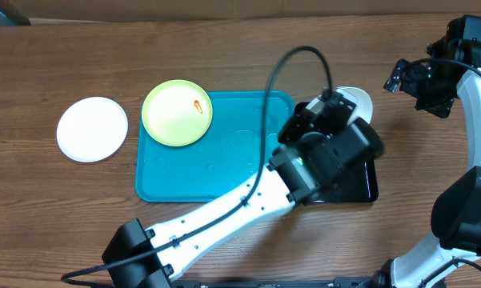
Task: Clean dirty plates on tray and stack at the side
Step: 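Lift the white plate with the left gripper and swing it left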
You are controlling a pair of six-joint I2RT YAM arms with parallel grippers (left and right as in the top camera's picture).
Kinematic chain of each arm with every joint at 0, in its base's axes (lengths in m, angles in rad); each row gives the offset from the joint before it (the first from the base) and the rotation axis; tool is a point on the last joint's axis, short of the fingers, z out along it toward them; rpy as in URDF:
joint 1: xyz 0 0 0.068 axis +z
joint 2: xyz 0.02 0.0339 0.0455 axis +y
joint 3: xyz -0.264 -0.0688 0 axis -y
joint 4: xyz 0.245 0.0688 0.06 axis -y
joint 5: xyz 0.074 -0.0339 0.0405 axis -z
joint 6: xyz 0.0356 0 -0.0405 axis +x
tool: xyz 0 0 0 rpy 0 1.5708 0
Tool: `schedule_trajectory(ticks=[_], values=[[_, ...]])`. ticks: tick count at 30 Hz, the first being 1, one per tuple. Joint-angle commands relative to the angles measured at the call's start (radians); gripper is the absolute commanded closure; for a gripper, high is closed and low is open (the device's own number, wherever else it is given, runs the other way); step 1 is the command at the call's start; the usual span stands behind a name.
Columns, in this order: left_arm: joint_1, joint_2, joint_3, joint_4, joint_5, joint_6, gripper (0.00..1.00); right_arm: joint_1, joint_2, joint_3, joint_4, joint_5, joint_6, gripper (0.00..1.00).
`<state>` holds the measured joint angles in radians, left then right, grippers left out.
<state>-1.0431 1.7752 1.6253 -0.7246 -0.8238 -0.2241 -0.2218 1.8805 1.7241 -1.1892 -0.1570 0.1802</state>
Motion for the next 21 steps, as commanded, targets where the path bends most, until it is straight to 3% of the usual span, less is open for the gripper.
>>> schedule_trajectory(ticks=[1, 12, 21], values=[[-0.064, -0.013, 0.027, 0.070, -0.269, 0.173, 0.96, -0.004, -0.014, 0.010, 0.006, -0.001, 0.003, 0.00], [-0.101, -0.013, 0.027, 0.217, -0.425, 0.378, 0.96, -0.004, -0.014, 0.010, 0.006, -0.001, 0.003, 0.00], [-0.116, -0.013, 0.027, 0.280, -0.498, 0.385, 0.96, -0.004, -0.014, 0.010, 0.006, -0.001, 0.003, 0.00]])
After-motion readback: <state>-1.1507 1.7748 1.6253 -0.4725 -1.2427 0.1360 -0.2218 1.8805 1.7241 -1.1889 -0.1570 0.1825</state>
